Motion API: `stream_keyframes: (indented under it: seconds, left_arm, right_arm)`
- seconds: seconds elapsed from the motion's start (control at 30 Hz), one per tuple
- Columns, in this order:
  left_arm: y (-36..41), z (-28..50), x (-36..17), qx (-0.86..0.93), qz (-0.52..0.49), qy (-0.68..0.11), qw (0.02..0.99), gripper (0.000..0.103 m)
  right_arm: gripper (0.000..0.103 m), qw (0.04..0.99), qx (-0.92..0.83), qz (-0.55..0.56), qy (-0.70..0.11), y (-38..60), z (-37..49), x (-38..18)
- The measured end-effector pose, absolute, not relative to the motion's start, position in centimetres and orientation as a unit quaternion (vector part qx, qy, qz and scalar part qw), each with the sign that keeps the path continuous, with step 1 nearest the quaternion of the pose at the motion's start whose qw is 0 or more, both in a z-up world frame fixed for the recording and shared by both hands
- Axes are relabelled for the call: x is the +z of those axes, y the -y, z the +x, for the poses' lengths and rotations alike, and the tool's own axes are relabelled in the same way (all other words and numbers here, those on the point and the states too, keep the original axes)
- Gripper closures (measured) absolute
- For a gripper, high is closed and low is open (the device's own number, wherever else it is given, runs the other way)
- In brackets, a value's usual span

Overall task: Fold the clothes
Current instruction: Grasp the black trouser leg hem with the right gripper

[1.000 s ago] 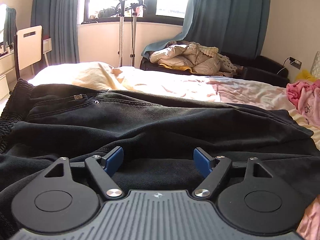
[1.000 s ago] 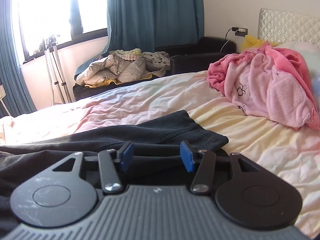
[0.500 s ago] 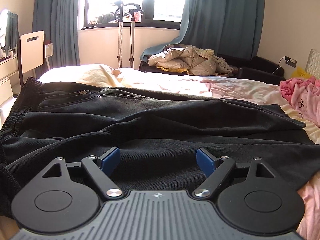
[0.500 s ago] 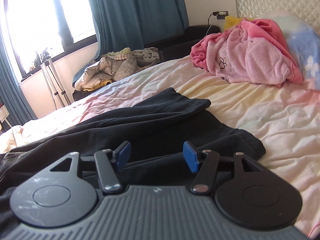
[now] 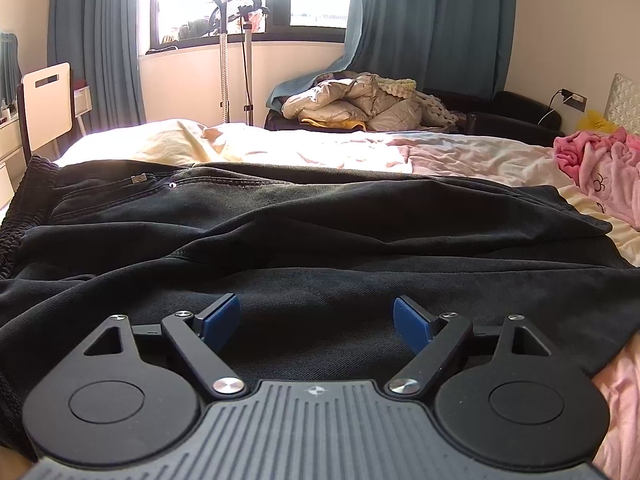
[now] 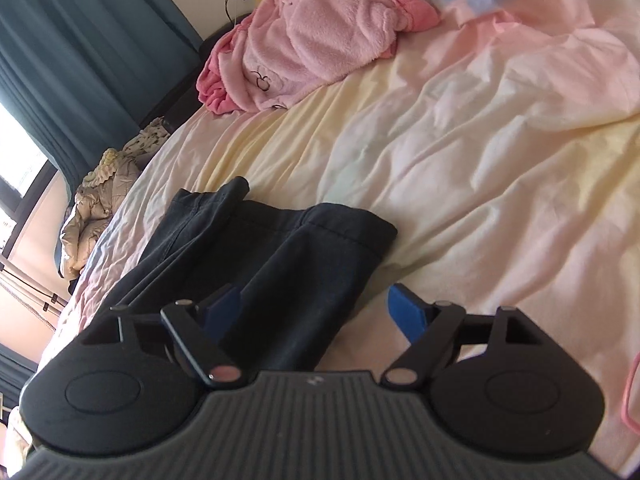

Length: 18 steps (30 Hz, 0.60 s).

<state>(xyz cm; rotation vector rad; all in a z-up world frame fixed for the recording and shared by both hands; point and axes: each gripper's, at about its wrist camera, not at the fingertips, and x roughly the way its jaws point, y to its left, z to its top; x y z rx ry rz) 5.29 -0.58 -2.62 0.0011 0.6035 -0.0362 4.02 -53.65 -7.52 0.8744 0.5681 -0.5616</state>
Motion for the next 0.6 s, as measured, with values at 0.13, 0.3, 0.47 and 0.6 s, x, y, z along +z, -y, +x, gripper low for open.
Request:
stream_keyframes:
  seconds: [0.13, 0.3, 0.47, 0.6]
  left_arm:
    - [0.5, 5.4, -2.6, -0.020, -0.004, -0.297, 0.955, 0.016]
    - [0.1, 6.1, -3.0, -0.017, -0.022, -0.307, 0.951, 0.015]
    - [0.0, 6.5, -3.3, -0.011, -0.029, -0.316, 0.948, 0.015]
    - [0.1, 6.5, -3.4, -0.008, -0.028, -0.316, 0.948, 0.015]
  right_arm:
    - [0.021, 0.805, -0.256, 0.468, -0.260, 55.0, 4.1, -9.4]
    - [0.029, 0.789, -0.236, 0.518, -0.232, 55.8, 4.3, -10.6]
    - [0.051, 0.776, -0.230, 0.549, -0.210, 56.4, 4.3, -11.3]
    - [0.078, 0.766, -0.217, 0.570, -0.201, 56.7, 4.2, -11.7]
